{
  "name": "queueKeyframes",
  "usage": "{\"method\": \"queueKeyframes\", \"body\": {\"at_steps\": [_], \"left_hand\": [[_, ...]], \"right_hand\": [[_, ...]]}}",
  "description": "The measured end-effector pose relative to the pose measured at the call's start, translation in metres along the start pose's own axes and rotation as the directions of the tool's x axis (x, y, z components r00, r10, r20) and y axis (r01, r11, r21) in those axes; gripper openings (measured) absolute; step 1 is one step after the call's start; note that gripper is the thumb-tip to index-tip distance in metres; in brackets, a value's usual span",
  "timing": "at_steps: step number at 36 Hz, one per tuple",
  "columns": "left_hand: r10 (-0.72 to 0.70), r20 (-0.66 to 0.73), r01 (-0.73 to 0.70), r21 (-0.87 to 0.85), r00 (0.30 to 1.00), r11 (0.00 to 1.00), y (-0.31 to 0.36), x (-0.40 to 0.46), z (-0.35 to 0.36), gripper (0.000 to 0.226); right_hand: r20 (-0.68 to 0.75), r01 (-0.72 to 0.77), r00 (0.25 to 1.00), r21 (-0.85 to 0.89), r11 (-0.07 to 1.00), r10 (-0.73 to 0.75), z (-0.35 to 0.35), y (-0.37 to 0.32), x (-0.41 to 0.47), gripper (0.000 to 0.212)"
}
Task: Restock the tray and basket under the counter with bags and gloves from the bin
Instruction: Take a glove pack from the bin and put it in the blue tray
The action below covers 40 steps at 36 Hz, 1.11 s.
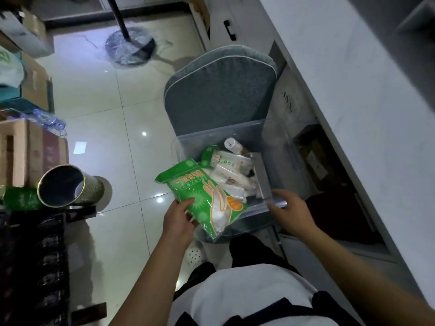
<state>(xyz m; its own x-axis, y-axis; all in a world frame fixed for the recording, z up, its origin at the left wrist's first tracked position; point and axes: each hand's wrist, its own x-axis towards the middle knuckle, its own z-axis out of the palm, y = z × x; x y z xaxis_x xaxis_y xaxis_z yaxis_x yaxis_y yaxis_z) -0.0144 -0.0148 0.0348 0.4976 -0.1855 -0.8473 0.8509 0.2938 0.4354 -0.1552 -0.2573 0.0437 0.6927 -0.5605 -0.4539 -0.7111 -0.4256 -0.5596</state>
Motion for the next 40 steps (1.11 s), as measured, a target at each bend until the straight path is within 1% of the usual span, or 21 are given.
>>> {"method": "queueKeyframes", "body": {"at_steps": [3,5,8,12,14,17,20,22,24,27,30,34,37,40], "left_hand": [[0.010,-0.055,-0.009,0.023,0.998,1.000,0.001,-0.002,-0.002,0.030],[0.009,-0.091,-0.008,0.017,0.996,1.000,0.000,-0.003,-0.003,0.028],[0.009,-0.156,-0.010,-0.004,0.988,1.000,-0.006,0.001,-0.004,0.030],[0.001,-0.253,-0.014,-0.052,0.967,0.999,-0.019,0.010,0.001,0.027],[-0.003,-0.299,-0.018,-0.067,0.954,0.998,-0.025,0.014,0.006,0.028],[-0.002,-0.352,-0.032,-0.091,0.936,0.995,-0.031,0.019,0.016,0.030],[-0.009,-0.383,-0.035,-0.109,0.924,0.993,-0.037,0.024,0.025,0.031],[-0.026,-0.393,-0.025,-0.124,0.919,0.992,-0.041,0.029,0.030,0.032],[-0.039,-0.398,-0.019,-0.140,0.916,0.990,-0.047,0.034,0.032,0.032],[-0.052,-0.395,-0.007,-0.147,0.917,0.989,-0.055,0.038,0.035,0.028],[-0.058,-0.394,0.006,-0.132,0.917,0.991,-0.060,0.041,0.039,0.028],[-0.063,-0.392,0.019,-0.115,0.918,0.993,-0.060,0.042,0.045,0.029],[-0.064,-0.388,0.021,-0.114,0.919,0.993,-0.058,0.039,0.050,0.031],[-0.070,-0.384,0.017,-0.139,0.921,0.990,-0.055,0.034,0.055,0.032]], "right_hand": [[0.156,-0.117,0.981,-0.017,0.993,0.118,-0.003,0.000,0.055,0.053],[0.222,-0.173,0.960,-0.017,0.985,0.172,0.000,0.002,0.089,0.055],[0.267,-0.253,0.934,0.021,0.967,0.239,0.016,0.013,0.140,0.053],[0.283,-0.331,0.904,-0.013,0.944,0.321,0.041,0.034,0.196,0.055],[0.284,-0.319,0.904,-0.045,0.947,0.318,0.051,0.043,0.217,0.056],[0.284,-0.246,0.925,-0.053,0.968,0.251,0.063,0.049,0.248,0.053],[0.260,-0.166,0.949,-0.075,0.983,0.180,0.074,0.045,0.277,0.036],[0.213,-0.150,0.964,-0.067,0.986,0.161,0.080,0.042,0.293,0.028],[0.203,-0.150,0.966,-0.056,0.987,0.159,0.085,0.042,0.306,0.031],[0.241,-0.160,0.953,-0.121,0.980,0.185,0.090,0.047,0.319,0.039],[0.278,-0.156,0.940,-0.173,0.973,0.200,0.093,0.052,0.326,0.040],[0.244,-0.144,0.950,-0.220,0.965,0.197,0.099,0.055,0.323,0.038],[0.227,-0.099,0.961,-0.249,0.963,0.157,0.101,0.056,0.310,0.028],[0.196,-0.051,0.975,-0.266,0.962,0.106,0.099,0.055,0.294,0.022]]}}
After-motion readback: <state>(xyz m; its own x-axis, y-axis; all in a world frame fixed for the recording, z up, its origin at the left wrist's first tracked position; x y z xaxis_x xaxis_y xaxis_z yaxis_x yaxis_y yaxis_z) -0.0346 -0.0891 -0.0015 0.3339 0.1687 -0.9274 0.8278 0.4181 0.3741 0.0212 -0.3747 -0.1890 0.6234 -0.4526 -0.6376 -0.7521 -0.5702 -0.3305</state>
